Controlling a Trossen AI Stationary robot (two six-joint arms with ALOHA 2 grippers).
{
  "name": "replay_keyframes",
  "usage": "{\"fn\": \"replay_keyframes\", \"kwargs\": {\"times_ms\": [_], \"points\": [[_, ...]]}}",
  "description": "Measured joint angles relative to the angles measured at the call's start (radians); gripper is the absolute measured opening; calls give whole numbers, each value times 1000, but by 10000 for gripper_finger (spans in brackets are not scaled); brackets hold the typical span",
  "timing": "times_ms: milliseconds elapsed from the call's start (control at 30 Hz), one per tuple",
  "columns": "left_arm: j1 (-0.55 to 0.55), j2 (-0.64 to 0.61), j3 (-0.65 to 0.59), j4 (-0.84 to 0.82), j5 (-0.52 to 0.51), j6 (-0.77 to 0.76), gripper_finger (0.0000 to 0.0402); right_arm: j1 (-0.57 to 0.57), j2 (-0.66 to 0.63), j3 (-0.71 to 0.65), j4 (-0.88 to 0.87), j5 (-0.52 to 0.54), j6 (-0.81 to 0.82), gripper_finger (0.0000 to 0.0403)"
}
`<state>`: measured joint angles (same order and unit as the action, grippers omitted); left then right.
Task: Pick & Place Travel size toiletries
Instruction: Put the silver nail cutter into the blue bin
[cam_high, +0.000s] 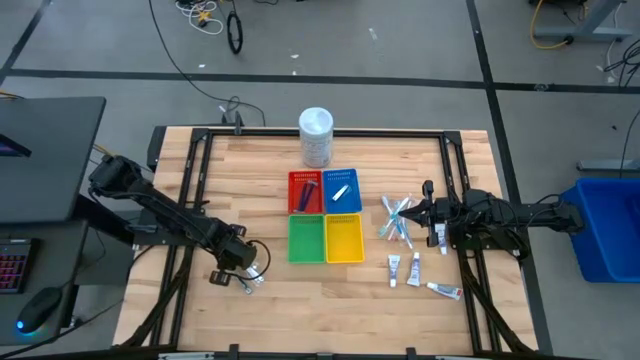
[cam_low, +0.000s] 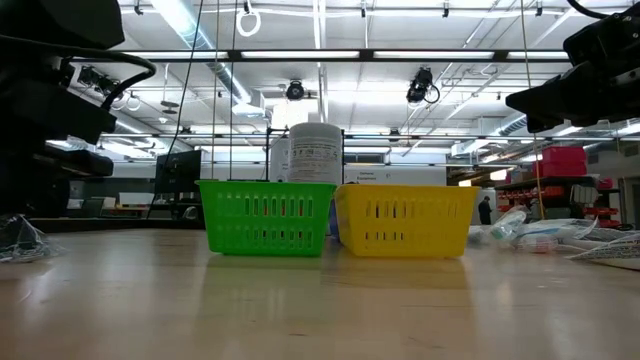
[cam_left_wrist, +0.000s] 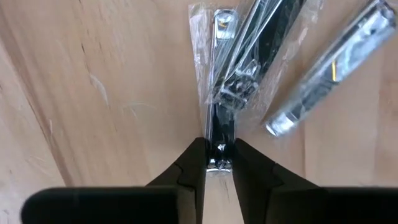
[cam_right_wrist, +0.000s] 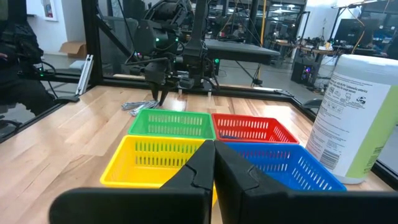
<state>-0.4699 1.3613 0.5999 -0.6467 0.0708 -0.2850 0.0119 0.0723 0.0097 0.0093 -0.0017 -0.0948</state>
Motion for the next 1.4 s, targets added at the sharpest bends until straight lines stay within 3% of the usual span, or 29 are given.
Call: {"fn": "replay_keyframes", "kwargs": {"times_ms": [400,767,1400], "points": [[5,-52,92,-159,10,-15,66,0,0,0,0,0,0,13],[23,-53,148,-178,8,7,65,0,0,0,0,0,0,14],[290,-53,341,-172,-34,243,69,0,0,0,0,0,0,13]]}}
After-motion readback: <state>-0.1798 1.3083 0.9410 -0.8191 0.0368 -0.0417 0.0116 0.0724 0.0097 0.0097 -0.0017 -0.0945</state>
